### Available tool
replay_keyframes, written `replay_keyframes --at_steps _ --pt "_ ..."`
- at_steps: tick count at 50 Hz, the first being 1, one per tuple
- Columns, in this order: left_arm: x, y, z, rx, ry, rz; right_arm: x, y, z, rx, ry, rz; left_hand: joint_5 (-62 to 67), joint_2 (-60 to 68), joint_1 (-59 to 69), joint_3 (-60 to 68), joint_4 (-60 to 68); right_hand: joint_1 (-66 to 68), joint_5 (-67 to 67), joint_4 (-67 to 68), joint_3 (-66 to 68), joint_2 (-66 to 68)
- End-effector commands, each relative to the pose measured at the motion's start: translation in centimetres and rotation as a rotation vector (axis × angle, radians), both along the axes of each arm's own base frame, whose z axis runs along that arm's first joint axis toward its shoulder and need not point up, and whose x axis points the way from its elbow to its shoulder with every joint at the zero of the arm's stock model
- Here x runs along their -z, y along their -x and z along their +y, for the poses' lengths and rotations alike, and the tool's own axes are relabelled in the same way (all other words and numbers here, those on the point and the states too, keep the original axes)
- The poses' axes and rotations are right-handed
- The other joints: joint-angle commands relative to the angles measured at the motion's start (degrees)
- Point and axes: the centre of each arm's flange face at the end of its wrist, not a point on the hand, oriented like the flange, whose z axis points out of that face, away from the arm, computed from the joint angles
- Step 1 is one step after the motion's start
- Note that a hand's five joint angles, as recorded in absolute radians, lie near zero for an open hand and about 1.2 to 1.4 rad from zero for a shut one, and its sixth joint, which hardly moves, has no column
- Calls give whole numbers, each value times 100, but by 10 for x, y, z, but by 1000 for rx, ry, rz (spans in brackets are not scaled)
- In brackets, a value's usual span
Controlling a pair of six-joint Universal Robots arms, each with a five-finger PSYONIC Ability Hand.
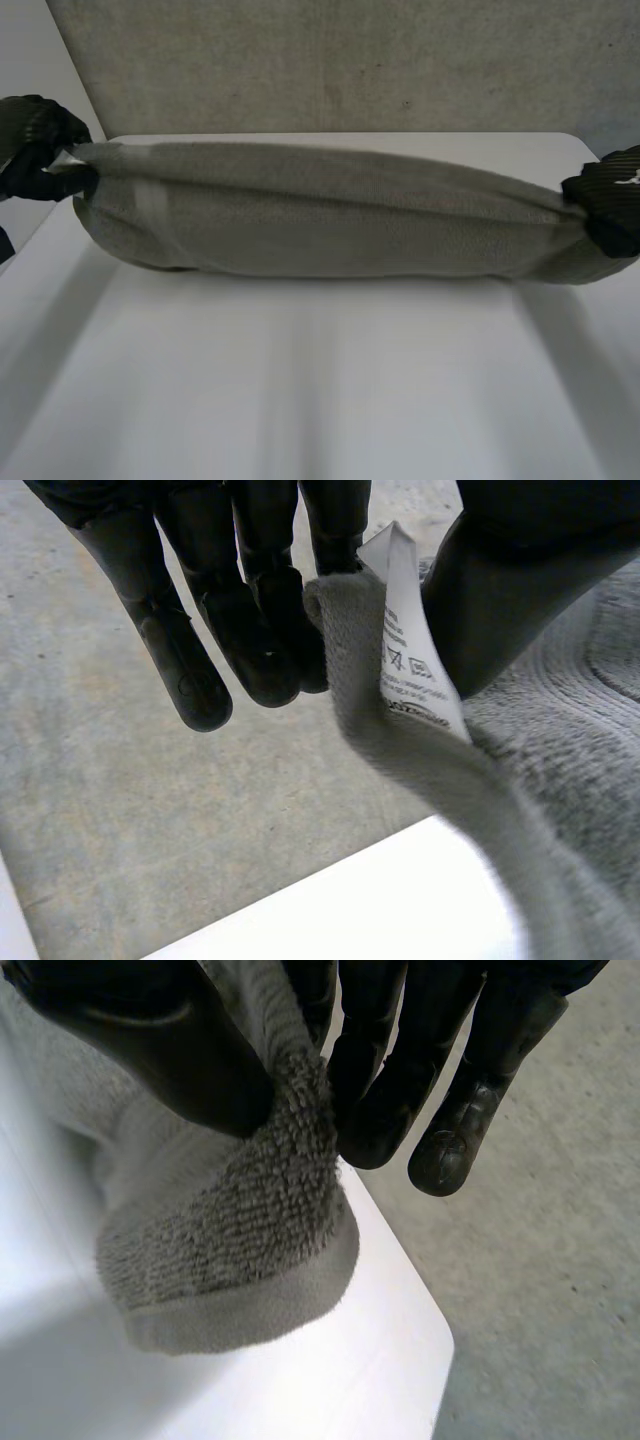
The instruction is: Fold the towel.
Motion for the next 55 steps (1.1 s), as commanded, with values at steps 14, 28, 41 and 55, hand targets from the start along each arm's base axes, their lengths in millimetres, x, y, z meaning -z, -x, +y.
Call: replay_keyframes --at_steps 14,28,41,55 --pt "-39 47 -80 -18 154 77 -69 -78 -64 -114 280 -119 603 313 530 287 185 378 277 337 234 291" --pt "-141 54 -81 -30 369 274 -145 -85 -78 -128 438 -513 603 313 530 287 185 378 277 337 234 291" --pt "33 14 -85 6 -31 184 31 -86 -51 -265 14 -200 603 313 530 287 185 378 277 337 234 291" --pt "79 -9 -30 131 -171 152 59 -41 -11 -221 -68 -16 603 313 530 287 185 378 277 337 234 291"
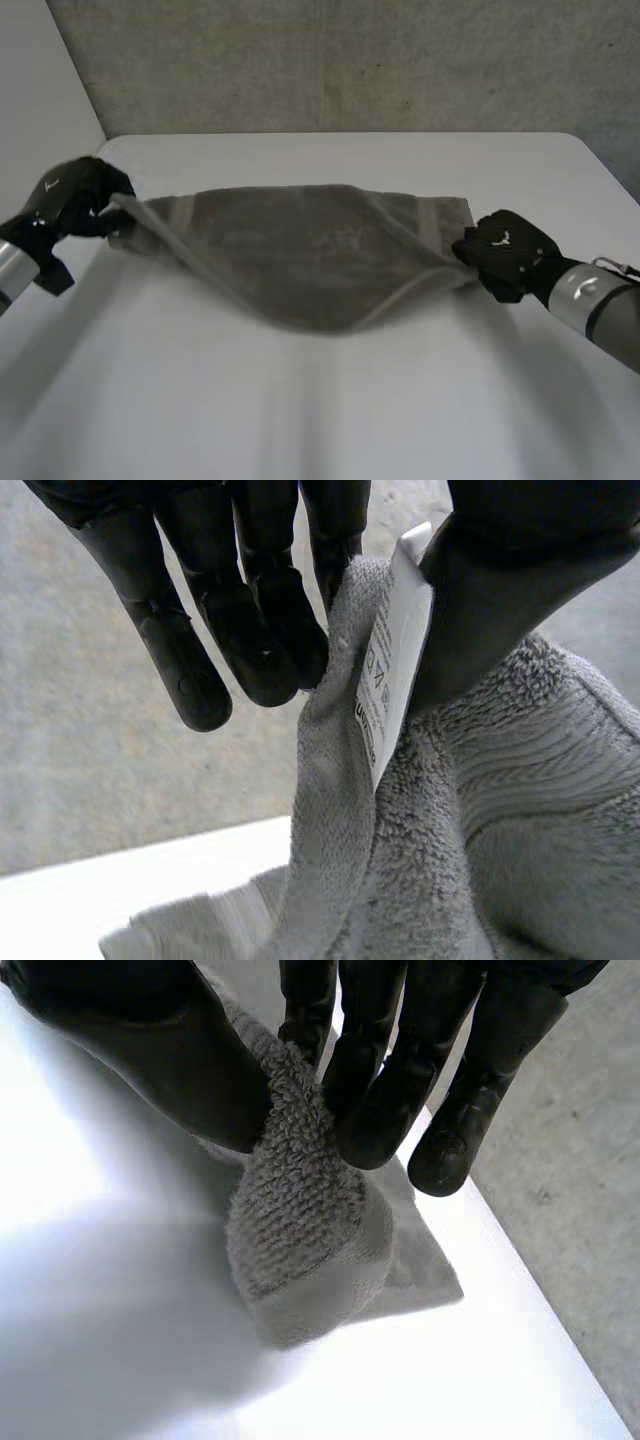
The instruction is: Fold the towel.
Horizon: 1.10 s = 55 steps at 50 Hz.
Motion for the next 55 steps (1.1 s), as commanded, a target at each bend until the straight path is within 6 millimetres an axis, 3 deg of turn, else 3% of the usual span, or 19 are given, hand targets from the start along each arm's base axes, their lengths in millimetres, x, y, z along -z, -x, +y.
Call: replay_keyframes --at_steps 1,3,6,13,15,19,24,28,34,42,51,55 --pt "-20 -15 23 11 -2 -7 -39 23 3 89 44 -12 528 245 514 253 183 375 247 337 227 268" --pt "-28 -21 27 -3 4 -9 -66 43 6 160 47 -45 528 245 514 253 183 375 247 337 227 268" --pt "-42 -30 38 -18 13 -14 -83 59 8 223 36 -74 528 245 514 253 183 375 247 337 227 268" --pt "-40 -39 48 -29 -4 -12 -95 77 7 277 39 -71 528 245 514 253 183 375 247 337 227 268" --pt "-35 -36 49 -23 -21 -5 -94 78 6 277 34 -67 528 245 514 253 183 375 247 337 227 268" --pt "-27 -32 48 -14 -41 -1 -72 76 2 262 -24 -43 528 245 514 253 183 375 247 337 227 268" --pt "-5 -5 44 79 -114 21 -58 66 -8 246 -72 -41 528 245 514 253 183 375 247 337 227 268" --pt "7 9 23 69 -126 13 -47 51 -21 262 -103 -33 528 245 514 253 183 314 186 276 166 207" --pt "24 15 -12 7 -120 -24 -36 45 -38 291 -115 -18 528 245 514 253 183 263 135 225 115 156" --pt "46 20 -42 -24 -157 -60 -17 29 -64 302 -94 -39 528 245 514 253 183 -242 -370 -280 -389 -348" --pt "60 21 -59 -54 -189 -84 -2 22 -102 412 -27 -86 528 245 514 253 183 -107 -235 -145 -255 -214" --pt "66 23 -62 -63 -217 -87 4 17 -110 429 -17 -74 528 245 514 253 183 -107 -235 -145 -255 -214"
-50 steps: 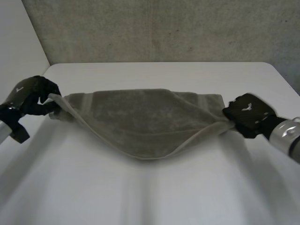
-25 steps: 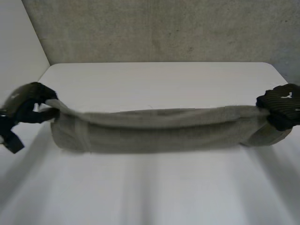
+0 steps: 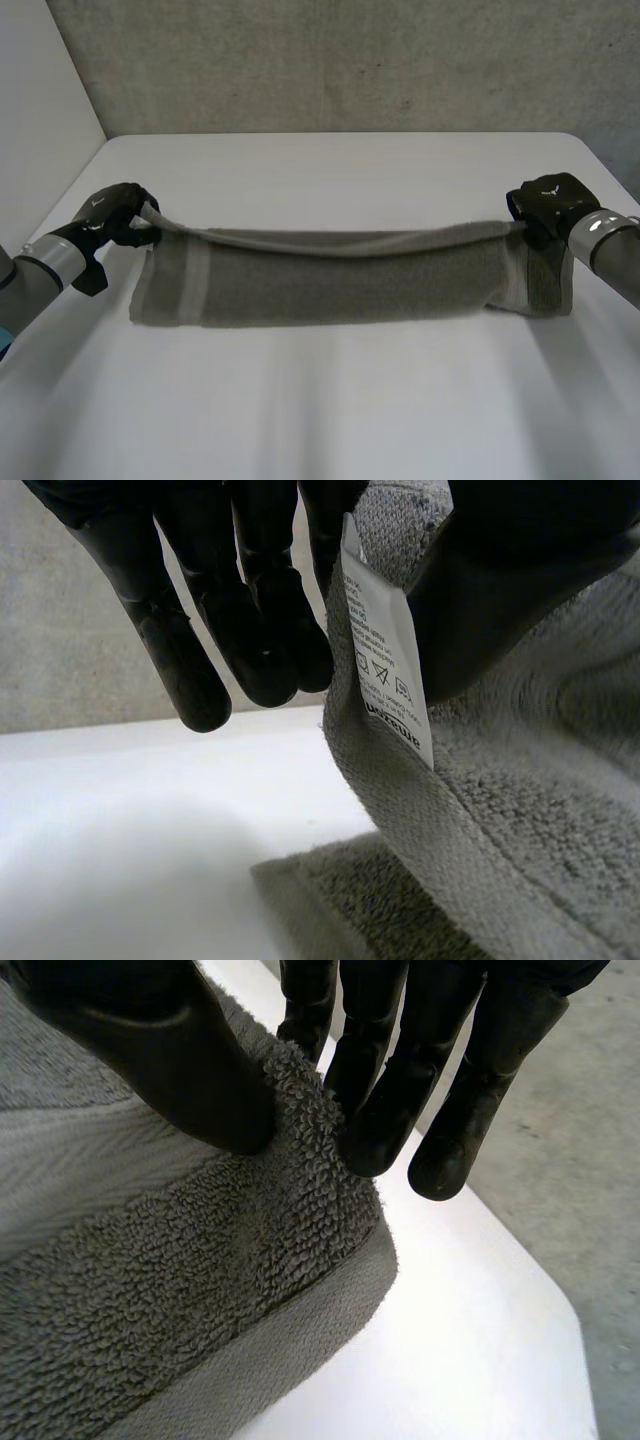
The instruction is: Fold the towel.
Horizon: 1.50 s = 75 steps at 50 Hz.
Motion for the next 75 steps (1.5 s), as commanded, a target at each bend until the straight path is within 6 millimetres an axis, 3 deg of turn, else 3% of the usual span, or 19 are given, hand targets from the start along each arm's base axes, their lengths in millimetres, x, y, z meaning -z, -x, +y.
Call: replay_keyframes --at_steps 1,10,13,14,15,16,17,18,19,21,25,27,32,36,41,49,53,61,75 --pt "8 3 -6 -15 -35 -7 13 -9 -22 58 30 17 478 244 513 252 183 27 44 70 64 79" --pt "18 6 -9 -22 -51 -13 32 -15 -31 116 21 59 478 244 513 252 183 -192 -174 -149 -155 -139" --pt "21 6 -9 -20 -56 -13 40 -21 -30 110 11 64 478 244 513 252 183 -1874 -1856 -1831 -1837 -1821" --pt "21 6 -9 -20 -56 -13 41 -23 -29 107 9 67 478 244 513 252 183 -3323 -3305 -3279 -3286 -3270" --pt "21 6 -10 -20 -57 -14 43 -25 -28 109 6 71 -1601 -1835 -1566 -1827 -1896 -5053 -5035 -5009 -5016 -5000" --pt "20 6 -9 -20 -61 -14 43 -25 -28 109 6 71 -3737 -3971 -3702 -3963 -4032 -5070 -5052 -5027 -5033 -5017" --pt "20 6 -9 -20 -61 -14 42 -25 -29 121 11 75 -3758 -3992 -3723 -3984 -4053 -6492 -6474 -6448 -6454 -6439" --pt "18 6 -9 -21 -70 -12 40 -23 -31 140 16 79 -5008 -5241 -4973 -5234 -5302 -6492 -6474 -6448 -6454 -6439" --pt "18 6 -9 -21 -70 -12 40 -23 -31 140 16 79 -5020 -5254 -4985 -5246 -5315 -6492 -6474 -6448 -6454 -6439" --pt "10 6 -10 -21 -81 -12 28 -21 -32 171 43 76 -6144 -6378 -6109 -6370 -6439 -6492 -6474 -6448 -6454 -6439" --pt "-2 7 -9 -19 -89 -13 0 -18 -30 188 92 50 -6198 -6431 -6163 -6424 -6492 -6492 -6474 -6448 -6454 -6439" --pt "-24 6 -5 -22 -75 -16 -17 -15 -27 193 123 42 -6198 -6431 -6163 -6424 -6492 -6492 -6474 -6448 -6454 -6439" --pt "-57 5 9 -23 -32 -34 -67 -10 2 190 183 -5 -6030 -6264 -5995 -6256 -6325 -6492 -6474 -6448 -6454 -6439" --pt "-71 7 24 -18 -9 -57 -78 -10 21 171 184 -31 -5929 -6162 -5894 -6155 -6223 -6492 -6474 -6448 -6454 -6439" --pt "-75 13 47 3 23 -137 -70 -11 45 114 129 -37 -5912 -6145 -5877 -6138 -6206 -6492 -6474 -6448 -6454 -6439" --pt "-51 20 72 -3 13 -334 -27 2 67 103 -26 -7 -5560 -5794 -5525 -5786 -5855 -6492 -6474 -6448 -6454 -6439" --pt "-33 24 89 4 -28 -433 -8 16 72 110 -102 -12 -4839 -5072 -4804 -5065 -5133 -5410 -5392 -5366 -5373 -5357" --pt "-14 27 105 37 -51 -515 17 31 66 122 -185 -42 -4347 -4581 -4312 -4573 -4642 -4852 -4834 -4808 -4815 -4799" --pt "3 29 100 28 4 -516 52 45 39 149 -125 -53 -4415 -4648 -4380 -4641 -4709 -3793 -3776 -3750 -3756 -3741"
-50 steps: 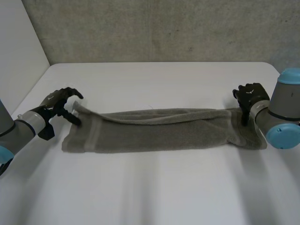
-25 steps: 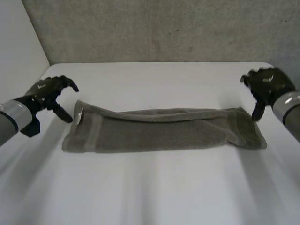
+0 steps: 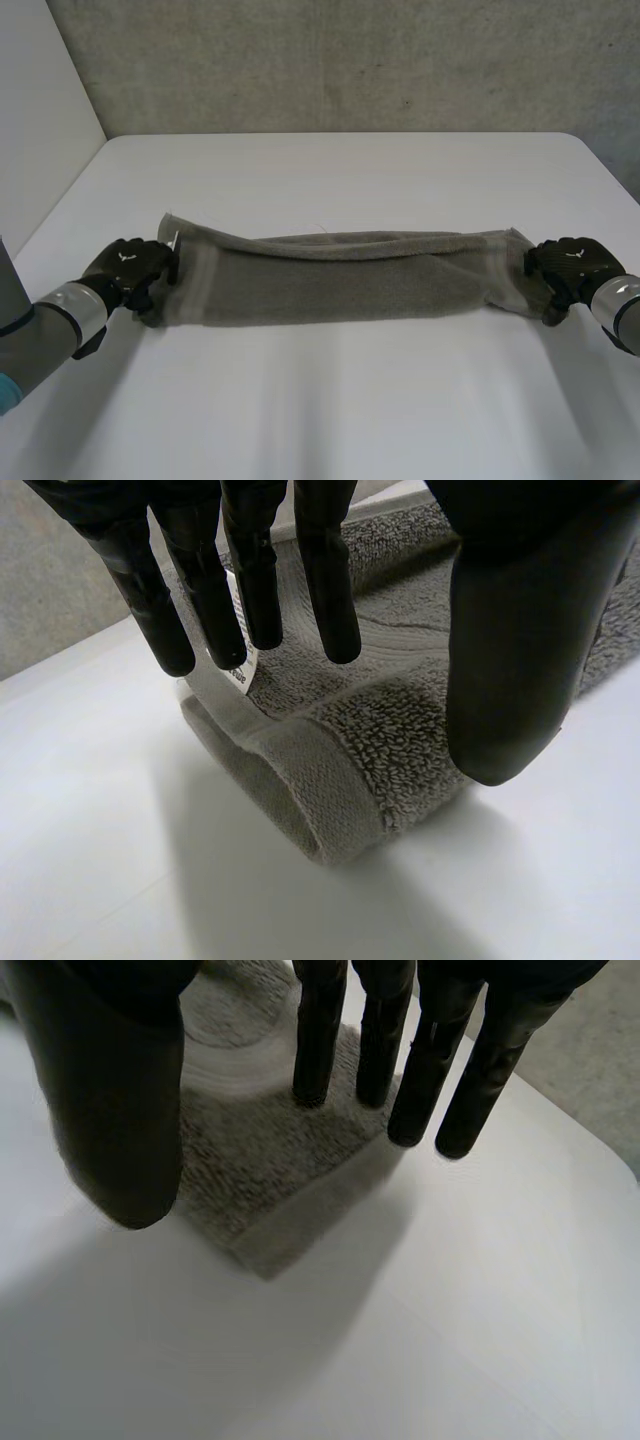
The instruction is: Fold the towel.
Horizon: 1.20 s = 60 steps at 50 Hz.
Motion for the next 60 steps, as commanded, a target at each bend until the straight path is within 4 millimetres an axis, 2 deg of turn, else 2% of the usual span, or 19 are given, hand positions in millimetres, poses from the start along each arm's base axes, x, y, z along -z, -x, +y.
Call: replay_keyframes --at_steps 1,10,13,15,17,22,25,31,34,36,37,38,39,40,41,49,51,56,60 --pt "7 0 -3 0 27 4 11 8 -14 21 46 4 -33 39 -29 40 57 562 538 564 568 586" --pt "16 0 -5 2 11 3 20 8 -17 21 30 -1 -33 39 -29 40 57 1252 1228 1253 1258 1276" --pt "16 0 -5 -1 11 2 22 7 -16 9 24 -7 17 89 21 90 107 2177 2153 2179 2183 2201" --pt "16 -1 -6 -5 13 1 23 5 -15 -15 20 -22 152 224 156 225 242 4586 4562 4588 4592 4610" --pt "15 -1 -7 -7 16 1 21 4 -15 -22 25 -25 1524 1596 1528 1597 1614 4843 4819 4845 4849 4867" --pt "10 -5 -10 -32 32 -1 8 15 -24 15 79 -14 3497 3569 3501 3570 3587 4845 4822 4847 4851 4870" --pt "7 -8 -12 -49 36 4 -2 30 -29 56 116 -7 3400 3472 3403 3473 3489 4845 4822 4847 4851 4870" --pt "7 -8 -10 -46 35 5 3 28 -23 50 88 -4 3315 3387 3318 3388 3405 4845 4822 4847 4851 4870" --pt "8 -6 -8 -40 30 6 3 28 -21 48 84 -6 2928 3000 2931 3001 3018 4845 4822 4847 4851 4870" --pt "9 -3 -4 -28 24 7 4 26 -21 43 82 -5 1290 1362 1293 1363 1380 4845 4822 4847 4851 4870" --pt "9 -3 -4 -28 24 7 5 25 -20 39 80 -1 1279 1351 1283 1352 1369 4845 4822 4847 4851 4870" --pt "9 -3 -2 -26 20 6 5 25 -20 39 79 -1 -253 -181 -249 -180 -163 4845 4822 4847 4851 4870" --pt "9 -3 -2 -26 19 6 6 24 -19 40 74 1 -268 -196 -265 -195 -178 4845 4822 4847 4851 4870" --pt "9 -3 -1 -29 18 1 6 24 -19 40 74 1 -1834 -1762 -1830 -1761 -1744 4845 4822 4847 4851 4870" --pt "7 -3 1 -29 23 0 9 25 -20 42 65 2 -2099 -2027 -2096 -2026 -2009 4845 4822 4847 4851 4870" --pt "-12 -4 3 -37 74 11 9 31 -15 24 2 62 -2102 -2030 -2098 -2029 -2012 4845 4822 4847 4851 4870" --pt "-19 -5 2 -44 96 14 7 38 -16 35 -13 84 -2102 -2030 -2098 -2029 -2012 4845 4822 4847 4851 4870" --pt "-39 -6 0 -61 146 51 -12 86 -36 113 -3 200 -2102 -2030 -2098 -2029 -2012 4845 4822 4847 4851 4870" --pt "-57 -7 -4 -83 179 119 -29 93 -47 141 37 256 -2102 -2030 -2098 -2029 -2012 4845 4822 4847 4851 4870"
